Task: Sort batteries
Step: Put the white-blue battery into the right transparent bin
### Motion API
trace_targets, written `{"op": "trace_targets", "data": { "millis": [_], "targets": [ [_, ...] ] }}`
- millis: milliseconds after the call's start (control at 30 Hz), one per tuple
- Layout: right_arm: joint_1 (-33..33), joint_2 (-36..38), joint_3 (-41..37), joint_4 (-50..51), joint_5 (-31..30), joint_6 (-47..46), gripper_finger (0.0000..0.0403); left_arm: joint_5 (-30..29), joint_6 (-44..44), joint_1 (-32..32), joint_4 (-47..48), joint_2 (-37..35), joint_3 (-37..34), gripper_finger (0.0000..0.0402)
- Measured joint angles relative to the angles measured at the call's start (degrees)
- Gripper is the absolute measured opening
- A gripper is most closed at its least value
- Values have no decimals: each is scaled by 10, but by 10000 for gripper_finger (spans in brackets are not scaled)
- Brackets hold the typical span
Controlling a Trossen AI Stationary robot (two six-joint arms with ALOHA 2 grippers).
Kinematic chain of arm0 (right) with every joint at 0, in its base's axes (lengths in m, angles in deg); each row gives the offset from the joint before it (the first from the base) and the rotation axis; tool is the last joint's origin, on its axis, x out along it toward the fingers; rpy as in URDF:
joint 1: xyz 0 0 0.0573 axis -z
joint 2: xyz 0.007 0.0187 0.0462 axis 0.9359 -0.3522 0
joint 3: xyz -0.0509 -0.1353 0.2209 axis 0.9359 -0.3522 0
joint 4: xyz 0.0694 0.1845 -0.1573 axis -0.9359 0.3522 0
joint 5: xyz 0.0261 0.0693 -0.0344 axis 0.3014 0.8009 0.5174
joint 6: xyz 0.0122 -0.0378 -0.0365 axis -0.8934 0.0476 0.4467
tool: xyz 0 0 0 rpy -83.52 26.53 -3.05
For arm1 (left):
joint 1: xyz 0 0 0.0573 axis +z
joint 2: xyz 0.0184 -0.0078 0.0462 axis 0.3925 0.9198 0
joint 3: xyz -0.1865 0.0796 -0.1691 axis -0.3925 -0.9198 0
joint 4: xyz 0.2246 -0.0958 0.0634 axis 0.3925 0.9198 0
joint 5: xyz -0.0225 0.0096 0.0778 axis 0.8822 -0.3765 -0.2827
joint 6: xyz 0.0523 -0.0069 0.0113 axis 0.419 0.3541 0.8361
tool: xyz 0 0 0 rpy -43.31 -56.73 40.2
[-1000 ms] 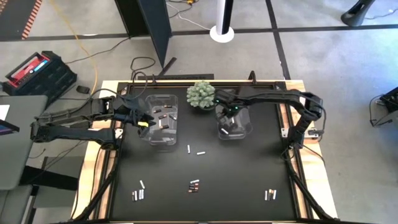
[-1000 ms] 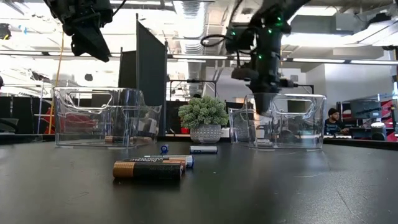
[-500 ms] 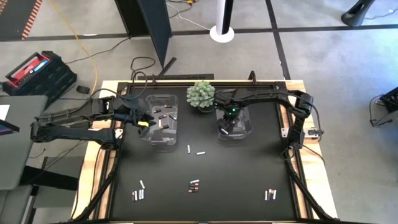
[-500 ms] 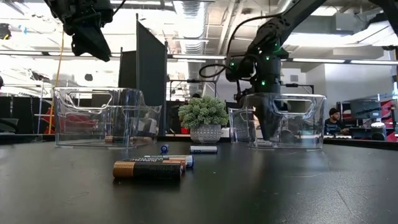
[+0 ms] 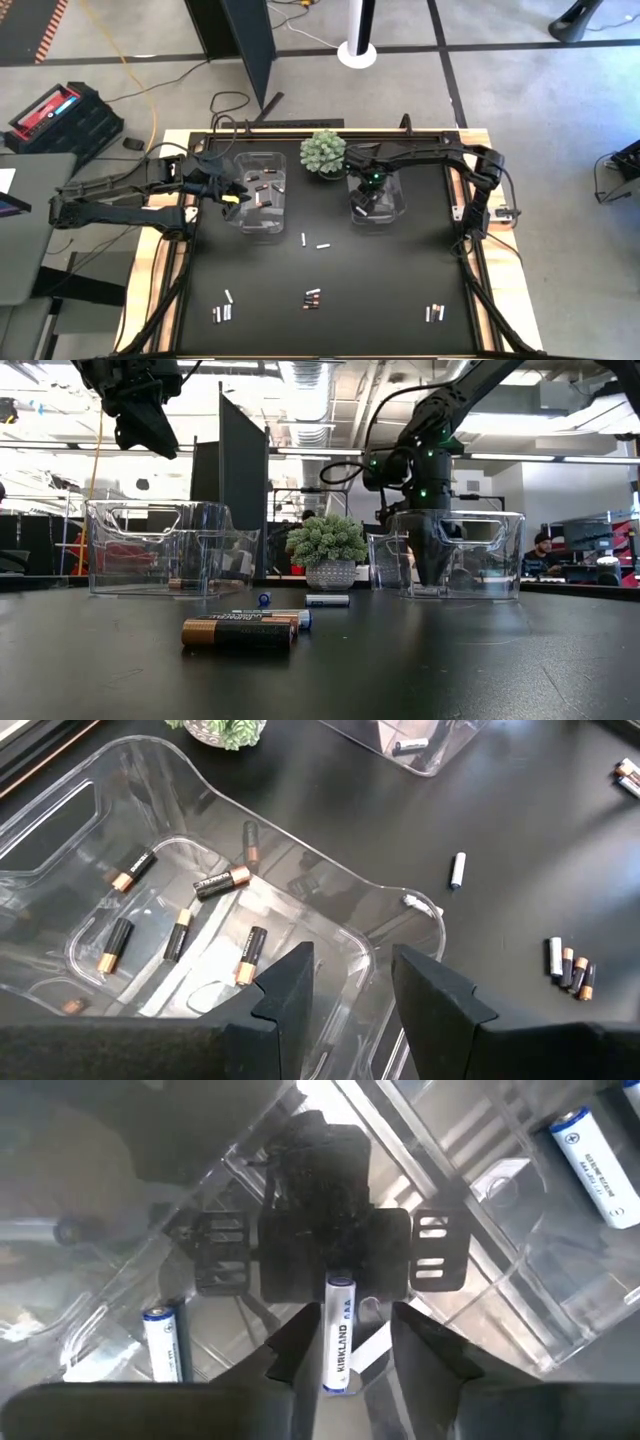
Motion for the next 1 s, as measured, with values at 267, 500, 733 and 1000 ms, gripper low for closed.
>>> {"op": "trace_targets", "data": {
  "millis": [267,500,733,1000],
  "targets": [
    [0,65,0,7,-2,2,185,0,0,0,0,0,0,133],
    [0,175,0,5,-2,1,191,0,0,0,0,0,0,133],
    [-21,271,0,-56,-4,1,191,0,0,0,0,0,0,133],
    [-116,269,1,-158,-4,100,189,0,0,0,0,0,0,133]
  ]
}}
